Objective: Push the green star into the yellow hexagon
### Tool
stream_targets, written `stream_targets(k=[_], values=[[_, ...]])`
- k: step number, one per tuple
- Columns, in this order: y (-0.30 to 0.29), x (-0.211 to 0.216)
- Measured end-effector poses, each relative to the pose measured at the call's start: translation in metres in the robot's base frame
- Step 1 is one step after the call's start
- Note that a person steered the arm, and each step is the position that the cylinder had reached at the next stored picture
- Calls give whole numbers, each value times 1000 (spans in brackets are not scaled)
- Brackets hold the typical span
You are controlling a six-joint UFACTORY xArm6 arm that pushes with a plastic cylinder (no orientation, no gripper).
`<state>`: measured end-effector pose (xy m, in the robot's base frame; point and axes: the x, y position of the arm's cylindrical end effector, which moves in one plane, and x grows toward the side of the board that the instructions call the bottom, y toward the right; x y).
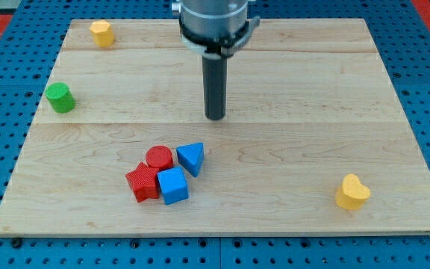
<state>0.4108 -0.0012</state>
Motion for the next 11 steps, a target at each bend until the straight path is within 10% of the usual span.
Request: stream_targets(k=[3,10,11], values=[[53,-181],[-147,-177],[-120,-89]])
